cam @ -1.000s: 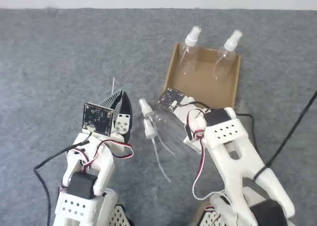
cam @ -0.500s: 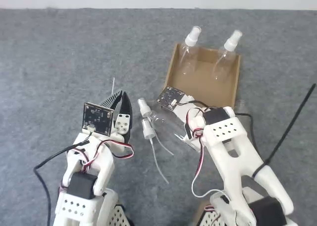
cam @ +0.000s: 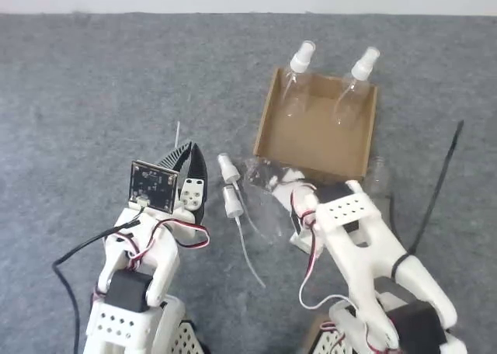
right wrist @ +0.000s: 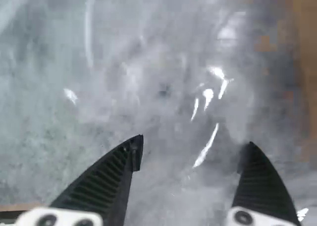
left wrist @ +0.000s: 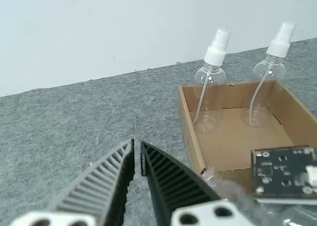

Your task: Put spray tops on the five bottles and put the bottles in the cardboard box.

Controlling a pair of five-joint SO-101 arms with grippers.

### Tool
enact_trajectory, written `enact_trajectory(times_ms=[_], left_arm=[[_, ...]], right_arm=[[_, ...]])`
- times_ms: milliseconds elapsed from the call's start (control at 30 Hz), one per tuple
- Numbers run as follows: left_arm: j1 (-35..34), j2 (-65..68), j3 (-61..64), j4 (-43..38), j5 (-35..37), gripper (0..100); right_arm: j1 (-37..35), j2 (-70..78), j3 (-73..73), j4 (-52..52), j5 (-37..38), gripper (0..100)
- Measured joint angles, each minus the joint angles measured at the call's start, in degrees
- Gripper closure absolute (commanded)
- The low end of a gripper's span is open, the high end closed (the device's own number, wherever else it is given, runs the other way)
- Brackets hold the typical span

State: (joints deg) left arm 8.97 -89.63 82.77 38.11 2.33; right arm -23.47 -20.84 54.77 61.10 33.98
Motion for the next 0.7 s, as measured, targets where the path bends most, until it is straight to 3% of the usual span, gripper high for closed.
enact_trajectory(times_ms=[233, 533, 700], left_arm=[[0.0, 0.0, 0.0, 0.0, 0.0, 99], [0.0, 0.0, 0.0, 0.0, 0.0, 99], [0.0, 0.0, 0.0, 0.0, 0.0, 99]], right_arm=[[-0.2, 0.2, 0.9, 0.0, 0.0, 74.0], [0.1, 0.2, 0.9, 0.1, 0.0, 99.6], [2.8, 0.2, -5.0, 7.1, 0.0, 99.3]])
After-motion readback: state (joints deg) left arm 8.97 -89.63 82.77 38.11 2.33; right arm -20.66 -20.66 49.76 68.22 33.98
